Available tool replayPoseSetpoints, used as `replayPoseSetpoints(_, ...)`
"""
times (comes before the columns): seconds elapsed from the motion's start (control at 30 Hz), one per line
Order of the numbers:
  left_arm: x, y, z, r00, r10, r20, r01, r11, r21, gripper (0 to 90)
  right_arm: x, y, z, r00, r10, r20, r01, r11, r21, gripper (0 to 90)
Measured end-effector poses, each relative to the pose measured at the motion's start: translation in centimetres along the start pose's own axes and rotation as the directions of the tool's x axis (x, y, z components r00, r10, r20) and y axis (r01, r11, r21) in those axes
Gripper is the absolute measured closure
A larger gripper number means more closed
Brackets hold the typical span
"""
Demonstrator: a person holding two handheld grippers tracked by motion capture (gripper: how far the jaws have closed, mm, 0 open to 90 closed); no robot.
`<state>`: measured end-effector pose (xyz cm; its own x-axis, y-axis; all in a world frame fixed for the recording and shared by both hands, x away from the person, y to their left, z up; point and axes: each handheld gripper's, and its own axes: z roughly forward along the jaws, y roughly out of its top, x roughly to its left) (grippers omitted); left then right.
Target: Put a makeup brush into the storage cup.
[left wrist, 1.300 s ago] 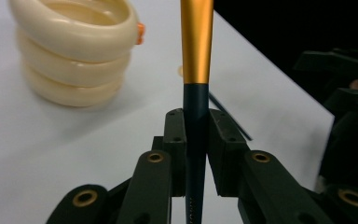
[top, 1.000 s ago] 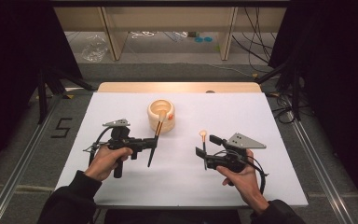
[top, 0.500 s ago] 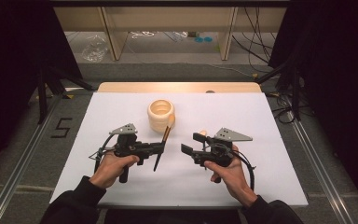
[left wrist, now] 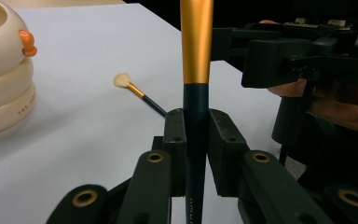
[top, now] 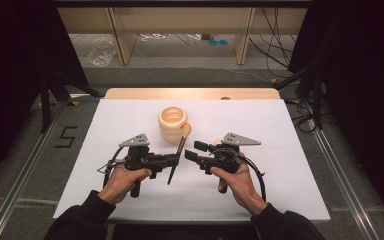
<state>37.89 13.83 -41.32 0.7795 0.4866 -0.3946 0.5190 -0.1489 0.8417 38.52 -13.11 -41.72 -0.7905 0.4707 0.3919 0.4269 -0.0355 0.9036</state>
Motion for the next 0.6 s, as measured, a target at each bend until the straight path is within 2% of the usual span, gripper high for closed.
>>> replayPoseSetpoints(0.1,-0.1,-0.1,0.1,1.0000,0.008,0.005,-0.008,1.0000,-0.002,78.2,0.2,0.1,0.5,0.9996,0.018,-0.022,-0.018,1.000,-0.002,47.8)
replayPoseSetpoints(0.13,-0.1,-0.1,0.1,1.0000,0.008,0.005,-0.008,1.0000,-0.002,78.2,0.1,0.1,0.7,0.9995,0.008,-0.029,-0.009,1.000,-0.013,49.0)
replayPoseSetpoints(0.17,-0.2,-0.1,0.2,0.9998,0.018,0.004,-0.018,0.9998,0.000,78.2,0.2,0.1,0.7,0.9990,0.030,-0.033,-0.030,1.000,-0.001,50.7)
replayPoseSetpoints(0.2,-0.2,-0.1,0.2,0.9998,0.018,0.004,-0.018,0.9998,0.000,78.2,0.0,0.1,0.9,0.9991,0.006,-0.043,-0.007,1.000,-0.013,52.8)
replayPoseSetpoints(0.6,-0.7,-0.1,0.4,0.9992,0.039,-0.008,-0.039,0.9992,-0.010,78.2,0.2,0.1,1.5,0.9936,0.071,-0.087,-0.071,0.997,0.007,67.1)
